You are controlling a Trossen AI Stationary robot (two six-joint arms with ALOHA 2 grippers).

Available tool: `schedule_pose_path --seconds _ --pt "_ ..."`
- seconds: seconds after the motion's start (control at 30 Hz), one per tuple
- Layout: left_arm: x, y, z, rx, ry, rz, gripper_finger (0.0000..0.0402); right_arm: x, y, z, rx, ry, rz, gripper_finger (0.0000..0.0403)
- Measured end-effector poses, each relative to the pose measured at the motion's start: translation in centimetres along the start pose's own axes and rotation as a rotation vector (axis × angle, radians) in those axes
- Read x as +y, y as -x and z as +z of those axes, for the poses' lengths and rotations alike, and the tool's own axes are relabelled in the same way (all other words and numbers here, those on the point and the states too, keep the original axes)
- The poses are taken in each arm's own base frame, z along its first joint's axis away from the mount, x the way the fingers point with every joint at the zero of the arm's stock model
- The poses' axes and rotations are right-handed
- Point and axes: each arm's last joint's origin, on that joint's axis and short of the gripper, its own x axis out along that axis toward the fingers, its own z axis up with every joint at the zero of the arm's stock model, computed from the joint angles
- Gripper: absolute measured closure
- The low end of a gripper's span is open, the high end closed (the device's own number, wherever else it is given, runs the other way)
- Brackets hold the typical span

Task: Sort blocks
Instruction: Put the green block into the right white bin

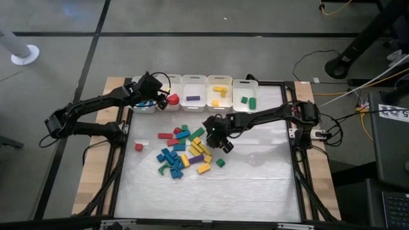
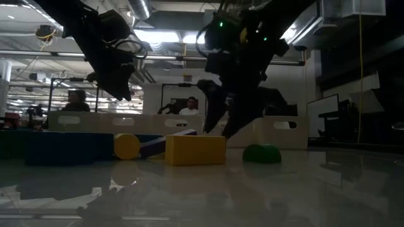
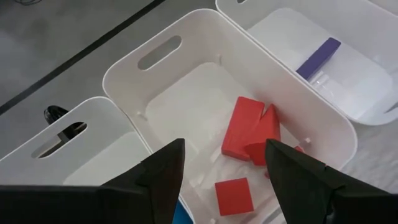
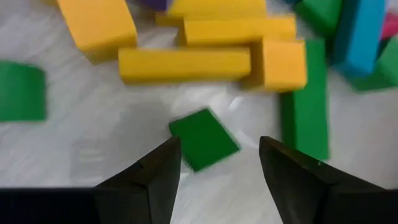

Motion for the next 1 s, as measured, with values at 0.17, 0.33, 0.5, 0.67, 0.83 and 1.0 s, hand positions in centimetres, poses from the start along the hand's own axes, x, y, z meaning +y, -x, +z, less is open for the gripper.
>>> schedule_pose_path --seconds 0.17,0.33,0.5,0.67,0.83,1.0 --pt "0.0 0.0 0.0 0.000 0.000 0.000 0.0192 -0.4 0.0 -0.3 -0.015 -0.009 0.003 0.0185" --pt "0.0 0.0 0.0 -0.001 -0.003 0.000 0.0192 -0.3 -0.1 -0.2 -0.054 -0.009 0.047 0.0185" --pt "0.0 0.0 0.0 -0.001 -0.006 0.000 0.0192 -0.2 -0.5 -0.3 -0.053 -0.009 0.057 0.0185" --pt "0.0 0.0 0.0 -0.001 -0.005 -0.001 0.0192 0.0 -1.7 -0.7 -0.033 -0.007 0.070 0.0185" --pt "-0.1 0.0 0.0 -0.002 -0.008 -0.006 0.0192 0.1 -2.5 -1.0 -0.018 -0.009 0.074 0.0185" --pt "-0.2 0.1 0.0 -0.002 -0.013 -0.011 0.0192 0.1 -2.6 -1.0 -0.013 -0.017 0.076 0.0201"
